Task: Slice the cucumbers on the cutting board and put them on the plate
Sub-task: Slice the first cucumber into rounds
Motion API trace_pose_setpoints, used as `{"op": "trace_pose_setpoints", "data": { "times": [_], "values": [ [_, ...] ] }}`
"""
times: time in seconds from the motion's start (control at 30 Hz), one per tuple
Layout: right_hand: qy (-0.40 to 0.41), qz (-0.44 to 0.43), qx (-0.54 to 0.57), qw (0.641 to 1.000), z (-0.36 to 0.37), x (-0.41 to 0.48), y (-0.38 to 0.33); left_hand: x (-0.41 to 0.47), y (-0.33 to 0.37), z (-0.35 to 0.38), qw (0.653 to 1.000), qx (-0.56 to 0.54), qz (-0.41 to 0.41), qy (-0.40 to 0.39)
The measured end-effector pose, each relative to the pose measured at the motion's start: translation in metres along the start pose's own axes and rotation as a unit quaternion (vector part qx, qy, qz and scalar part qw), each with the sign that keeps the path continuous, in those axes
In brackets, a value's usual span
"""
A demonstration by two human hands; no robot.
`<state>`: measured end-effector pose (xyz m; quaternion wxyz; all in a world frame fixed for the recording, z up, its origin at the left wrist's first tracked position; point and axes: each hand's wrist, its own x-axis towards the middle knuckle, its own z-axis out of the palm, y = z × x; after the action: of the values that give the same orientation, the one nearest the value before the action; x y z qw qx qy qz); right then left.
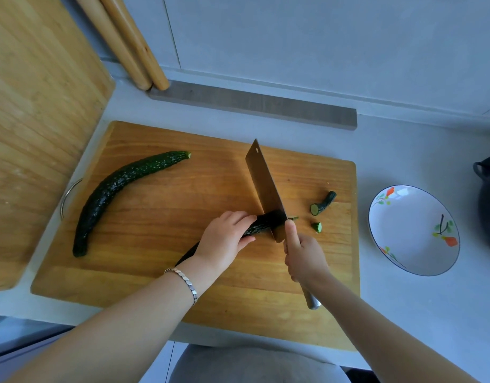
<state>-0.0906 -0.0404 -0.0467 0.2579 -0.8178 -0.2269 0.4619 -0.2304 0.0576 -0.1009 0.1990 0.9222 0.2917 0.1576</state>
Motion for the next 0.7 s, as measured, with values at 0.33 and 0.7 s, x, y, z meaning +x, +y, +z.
{"op": "trace_pose_setpoints", "data": {
  "times": [0.33,0.7],
  "values": [
    [-0.03,0.01,0.062,0.998,-0.026,-0.021,-0.006,-0.004,-0.001,-0.001,0.999,-0.004,-0.034,0.014],
    [-0.016,-0.022,-0.051,0.998,-0.014,-0.017,-0.007,-0.004,-0.001,-0.001,1.0,-0.005,-0.026,0.015]
  ]
}}
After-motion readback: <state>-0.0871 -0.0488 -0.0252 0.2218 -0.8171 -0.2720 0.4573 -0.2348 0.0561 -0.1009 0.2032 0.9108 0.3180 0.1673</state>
